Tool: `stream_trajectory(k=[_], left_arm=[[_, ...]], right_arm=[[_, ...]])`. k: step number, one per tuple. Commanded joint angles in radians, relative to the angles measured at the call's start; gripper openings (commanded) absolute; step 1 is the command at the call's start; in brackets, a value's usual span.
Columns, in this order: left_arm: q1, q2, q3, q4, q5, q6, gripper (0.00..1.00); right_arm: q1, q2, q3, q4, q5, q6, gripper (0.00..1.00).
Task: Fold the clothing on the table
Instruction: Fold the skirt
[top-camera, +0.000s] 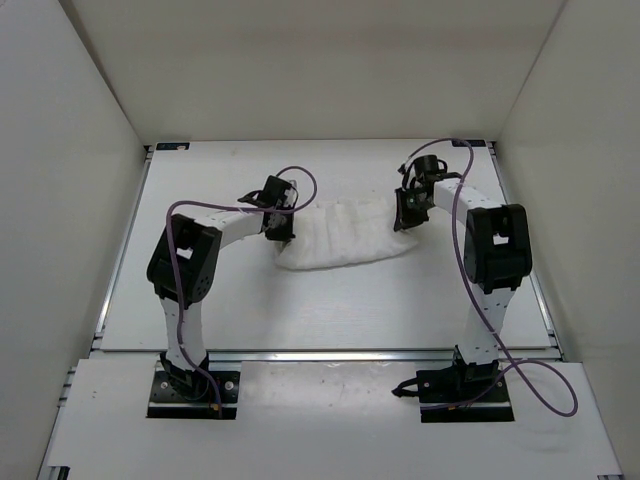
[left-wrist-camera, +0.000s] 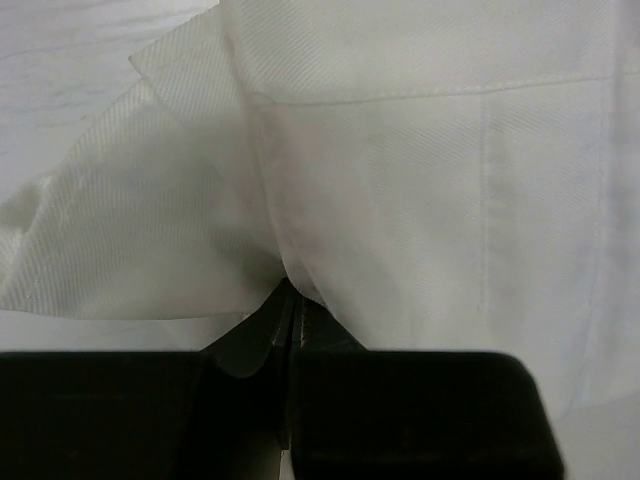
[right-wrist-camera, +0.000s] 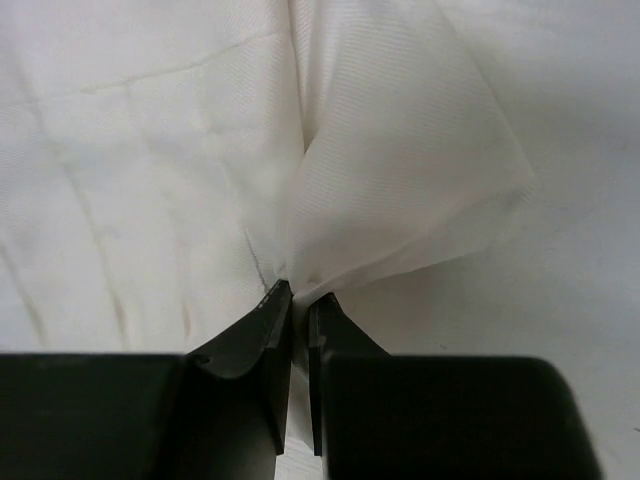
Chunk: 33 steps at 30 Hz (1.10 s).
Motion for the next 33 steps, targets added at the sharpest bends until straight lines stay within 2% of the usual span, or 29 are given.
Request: stream_trajectory(k=[1, 4, 10, 13, 18, 23, 33], left_arm=[[-0.023, 0.061, 0.046, -0.041, 0.047, -0.029, 0.00], [-0.036, 0.104, 0.109, -0.076, 0.042, -0.025, 0.00], [-0.055, 0.175, 0.180, -0.078, 0.094, -0.055, 0.00], [-0.056, 0.215, 0.244, -0.072, 0.138, -0.075, 0.00], [-0.062, 0.276, 0.347, -0.092, 0.188, -0.092, 0.00], [-0.051, 0.278, 0.332, -0.078, 0.220, -0.094, 0.00], [0.029, 0.154, 0.119, 0.010, 0.272, -0.109, 0.00]], right_arm=[[0.004, -0.040, 0.136, -0.046, -0.066, -0.012, 0.00], [0.017, -0.062, 0.262, -0.069, -0.131, -0.009, 0.00], [0.124, -0.062, 0.420, -0.073, -0.221, 0.011, 0.00], [0.201, -0.045, 0.436, -0.050, -0.233, 0.025, 0.00], [0.259, 0.021, 0.423, -0.035, -0.266, 0.051, 0.00], [0.303, 0.092, 0.396, 0.009, -0.322, 0.097, 0.00], [0.327, 0.202, 0.449, -0.004, -0.353, 0.132, 0.01]])
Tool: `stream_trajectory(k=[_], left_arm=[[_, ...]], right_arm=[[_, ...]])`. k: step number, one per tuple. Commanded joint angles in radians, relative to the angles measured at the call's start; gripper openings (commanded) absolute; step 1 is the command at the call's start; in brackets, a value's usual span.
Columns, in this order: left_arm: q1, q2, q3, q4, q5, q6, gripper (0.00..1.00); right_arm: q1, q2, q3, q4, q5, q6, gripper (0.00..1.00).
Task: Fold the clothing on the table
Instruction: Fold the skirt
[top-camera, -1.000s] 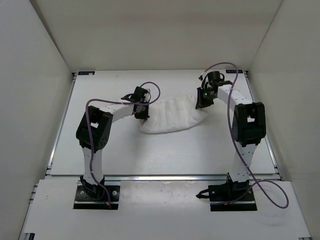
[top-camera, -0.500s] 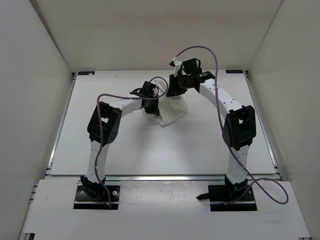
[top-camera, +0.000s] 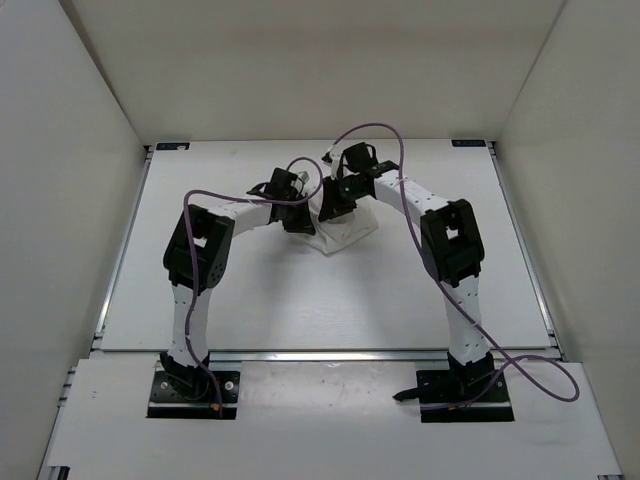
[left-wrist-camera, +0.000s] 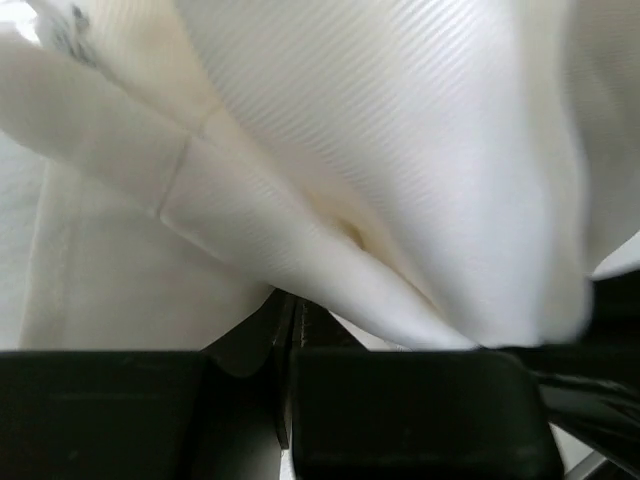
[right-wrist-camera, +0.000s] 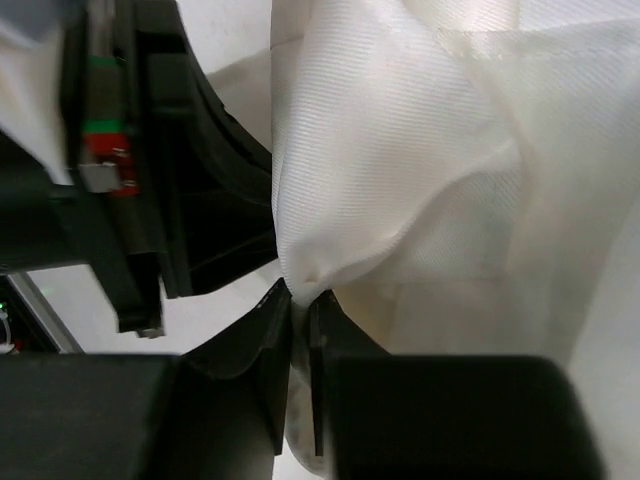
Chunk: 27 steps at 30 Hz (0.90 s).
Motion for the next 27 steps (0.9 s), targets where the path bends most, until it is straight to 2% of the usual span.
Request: stream_trajectory(k=[1, 2, 3, 5, 7, 8, 9, 10, 14, 16, 17, 19, 20, 21, 22, 24, 25, 26, 27], left_arm=[[0.030, -0.035, -0.080, -0.064, 0.008, 0.018, 0.00], [0.044, -0.054, -0.091, -0.057, 0.020, 0.018, 0.00], [0.058, -0.061, -0.097, -0.059, 0.026, 0.015, 0.00], [0.079, -0.109, -0.115, -0.053, 0.063, 0.018, 0.08], [0.121, -0.161, -0.140, -0.036, 0.086, 0.013, 0.37], [0.132, -0.204, -0.156, -0.033, 0.101, 0.012, 0.46], [0.161, -0.222, -0.161, -0.021, 0.126, 0.012, 0.61], [0.187, -0.260, -0.173, -0.011, 0.141, 0.019, 0.70], [0.257, -0.397, -0.167, -0.040, 0.155, 0.042, 0.93], [0.273, -0.443, -0.158, -0.048, 0.132, 0.068, 0.96], [0.271, -0.465, -0.160, -0.047, 0.121, 0.068, 0.96], [0.250, -0.491, -0.160, -0.031, 0.100, 0.073, 0.96], [0.236, -0.506, -0.172, -0.002, 0.106, 0.073, 0.93], [0.233, -0.512, -0.190, 0.015, 0.094, 0.065, 0.92], [0.209, -0.515, -0.213, 0.050, 0.098, 0.058, 0.84], [0.172, -0.511, -0.247, 0.145, 0.115, 0.026, 0.69], [0.150, -0.508, -0.265, 0.168, 0.130, 0.004, 0.48], [0.127, -0.494, -0.272, 0.208, 0.129, -0.017, 0.32], [0.121, -0.473, -0.285, 0.241, 0.123, -0.033, 0.20]], right_arm=[[0.013, 0.006, 0.049, -0.001, -0.064, 0.027, 0.09], [0.019, 0.006, 0.052, -0.003, -0.061, 0.033, 0.22], [0.024, 0.002, 0.059, -0.024, -0.044, 0.038, 0.30], [0.030, -0.023, 0.075, -0.036, -0.016, 0.038, 0.43], [0.024, -0.084, 0.079, -0.020, -0.025, 0.033, 0.53], [0.015, -0.121, 0.076, -0.012, -0.031, 0.033, 0.60], [0.007, -0.144, 0.075, 0.008, -0.018, 0.035, 0.62], [0.008, -0.188, 0.056, 0.031, -0.012, 0.035, 0.64], [-0.035, -0.326, -0.055, 0.121, 0.068, 0.033, 0.68], [-0.041, -0.345, -0.082, 0.105, 0.122, 0.020, 0.66], [-0.038, -0.344, -0.097, 0.097, 0.137, 0.009, 0.65], [-0.044, -0.342, -0.120, 0.079, 0.182, 0.003, 0.47], [-0.047, -0.333, -0.137, 0.071, 0.188, -0.004, 0.41], [-0.044, -0.310, -0.145, 0.066, 0.194, 0.004, 0.28], [-0.054, -0.310, -0.154, 0.063, 0.186, 0.009, 0.16], [-0.059, -0.272, -0.174, 0.077, 0.145, 0.016, 0.06], [-0.062, -0.258, -0.169, 0.082, 0.131, 0.019, 0.00], [-0.056, -0.241, -0.168, 0.086, 0.123, 0.018, 0.01], [-0.053, -0.221, -0.166, 0.109, 0.116, 0.021, 0.00]])
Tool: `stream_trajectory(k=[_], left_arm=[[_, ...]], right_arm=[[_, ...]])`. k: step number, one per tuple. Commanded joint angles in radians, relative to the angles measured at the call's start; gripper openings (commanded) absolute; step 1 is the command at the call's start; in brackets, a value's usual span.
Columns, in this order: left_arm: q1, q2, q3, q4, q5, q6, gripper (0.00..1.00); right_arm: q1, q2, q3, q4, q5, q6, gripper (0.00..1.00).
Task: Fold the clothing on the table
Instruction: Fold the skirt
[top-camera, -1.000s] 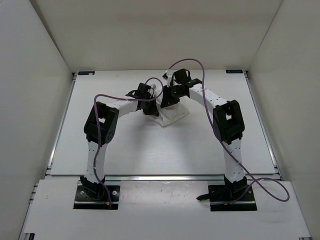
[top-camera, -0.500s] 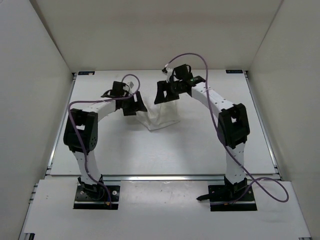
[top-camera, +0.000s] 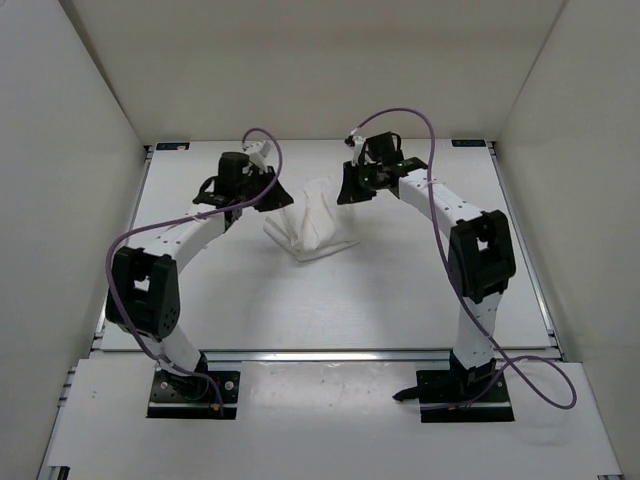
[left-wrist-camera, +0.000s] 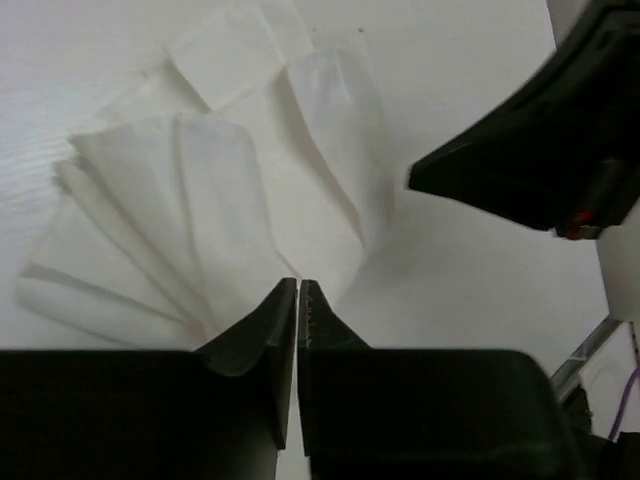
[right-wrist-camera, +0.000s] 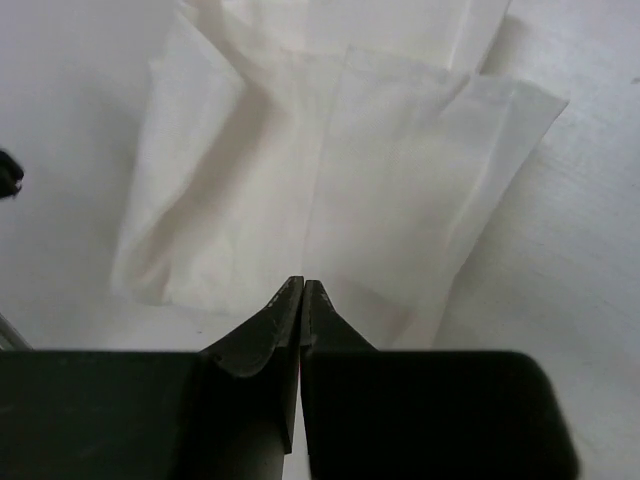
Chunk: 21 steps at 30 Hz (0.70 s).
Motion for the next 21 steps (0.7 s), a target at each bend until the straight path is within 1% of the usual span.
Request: stream_trajectory(k=[1, 2, 3, 6, 8, 9, 10, 12, 14, 15, 18, 21], left_arm=[[-0.073, 0.043, -0.039, 0.122, 0.011, -0.038, 0.14], [-0.089, 0.056, -0.036, 0.144, 0.025, -0.058, 0.08], [-0.101, 0.084, -0.031, 0.175, 0.034, -0.075, 0.06], [-0.122, 0.155, -0.022, 0.214, 0.033, -0.109, 0.02], [-0.138, 0.183, -0.010, 0.198, -0.049, -0.092, 0.00], [-0.141, 0.191, -0.002, 0.160, -0.115, -0.066, 0.00], [-0.147, 0.204, 0.010, 0.101, -0.152, -0.035, 0.00], [-0.155, 0.218, 0.036, 0.035, -0.289, 0.005, 0.00], [-0.142, 0.212, 0.029, 0.004, -0.332, 0.026, 0.00], [-0.114, 0.203, 0.008, 0.008, -0.341, 0.026, 0.00], [-0.058, 0.169, -0.051, 0.039, -0.265, 0.003, 0.00], [-0.018, 0.148, -0.068, 0.063, -0.156, -0.009, 0.06]], right_arm=[[0.004, 0.054, 0.001, 0.027, -0.033, 0.002, 0.00], [0.011, 0.083, 0.012, 0.039, -0.048, -0.004, 0.00], [0.016, 0.105, 0.025, 0.044, -0.047, -0.002, 0.01], [0.024, 0.187, 0.094, 0.029, -0.050, -0.005, 0.00], [0.028, 0.229, 0.130, 0.006, -0.041, 0.004, 0.00], [0.025, 0.246, 0.145, 0.000, -0.033, 0.002, 0.00], [0.027, 0.269, 0.153, -0.002, -0.038, 0.008, 0.00], [0.016, 0.271, 0.139, 0.004, -0.038, 0.016, 0.00], [0.010, 0.270, 0.115, 0.016, -0.038, 0.019, 0.00], [-0.002, 0.275, 0.118, 0.016, -0.036, 0.022, 0.00], [-0.021, 0.281, 0.124, 0.010, -0.041, 0.019, 0.00], [-0.053, 0.263, 0.154, -0.026, -0.056, 0.044, 0.00]])
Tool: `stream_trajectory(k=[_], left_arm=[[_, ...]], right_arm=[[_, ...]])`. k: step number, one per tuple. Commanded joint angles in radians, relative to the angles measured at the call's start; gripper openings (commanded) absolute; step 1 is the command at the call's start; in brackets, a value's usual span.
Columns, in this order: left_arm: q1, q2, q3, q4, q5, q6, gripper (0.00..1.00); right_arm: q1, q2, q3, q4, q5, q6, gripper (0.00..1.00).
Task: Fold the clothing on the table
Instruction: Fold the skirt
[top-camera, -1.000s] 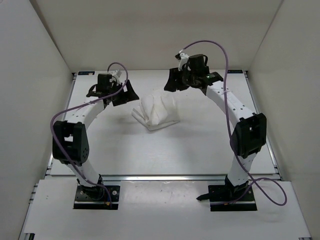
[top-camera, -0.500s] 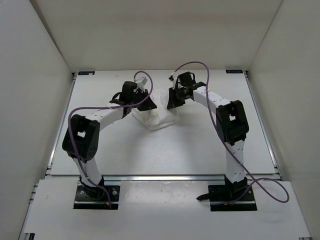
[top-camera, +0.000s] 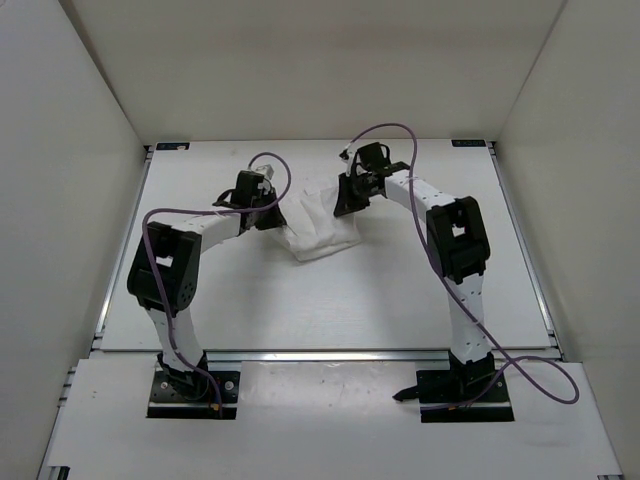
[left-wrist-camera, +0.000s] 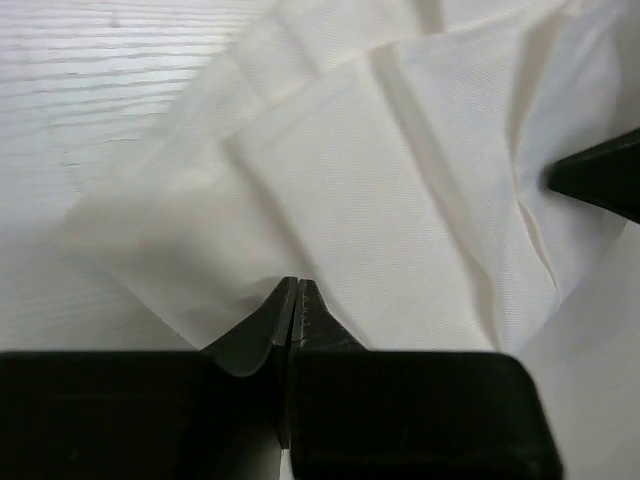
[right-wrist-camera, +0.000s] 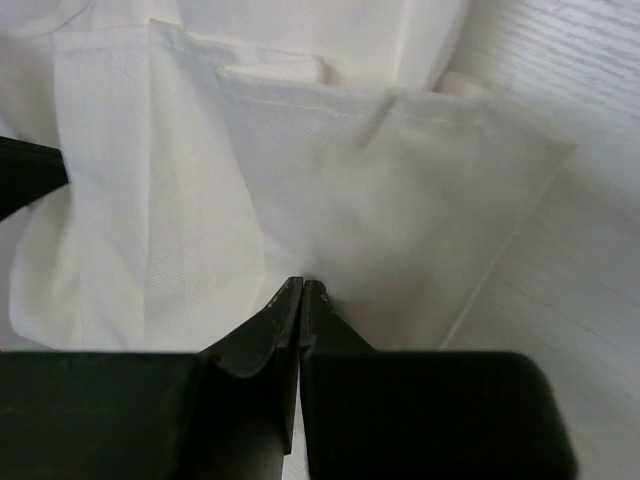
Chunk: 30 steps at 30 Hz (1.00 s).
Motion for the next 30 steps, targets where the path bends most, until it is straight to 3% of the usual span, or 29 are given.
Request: stream_trajectory(k=[1, 3, 4, 6, 8, 9, 13, 17, 21, 23, 30], left_arm=[[0.062, -0.076, -0.013, 0.003, 0.103, 0.010, 0.11], [0.077, -0.090, 0.006, -0.037, 0.172, 0.033, 0.18], [0.102, -0.097, 0.010, -0.052, 0.229, 0.052, 0.29], [0.142, -0.145, 0.030, -0.110, 0.287, 0.076, 0.54], [0.171, -0.194, 0.046, -0.181, 0.288, 0.122, 0.87], [0.180, -0.221, 0.059, -0.236, 0.264, 0.142, 0.99], [0.144, -0.229, 0.188, -0.460, 0.037, 0.254, 0.98], [0.059, -0.219, 0.213, -0.647, -0.154, 0.310, 0.98], [0.030, -0.270, 0.105, -0.608, -0.139, 0.248, 0.99], [0.030, -0.342, 0.003, -0.547, -0.056, 0.207, 0.98], [0.028, -0.544, -0.227, -0.391, 0.004, 0.096, 0.98]], right_arm=[[-0.054, -0.027, 0.059, -0.020, -0.015, 0.031, 0.00], [-0.064, -0.091, 0.074, -0.021, -0.035, 0.040, 0.14], [-0.072, -0.110, 0.073, -0.017, -0.036, 0.040, 0.19], [-0.083, -0.174, 0.086, -0.003, -0.033, 0.043, 0.43], [-0.095, -0.251, 0.073, 0.016, -0.003, 0.053, 0.53], [-0.098, -0.289, 0.066, 0.006, 0.022, 0.063, 0.57], [-0.106, -0.365, 0.037, -0.039, 0.094, 0.039, 0.69], [-0.095, -0.463, -0.097, -0.087, 0.221, 0.017, 0.72], [-0.071, -0.594, -0.298, -0.083, 0.352, 0.010, 0.76], [-0.075, -0.644, -0.389, -0.075, 0.401, 0.017, 0.77], [-0.173, -0.754, -0.645, -0.032, 0.323, 0.045, 0.77]])
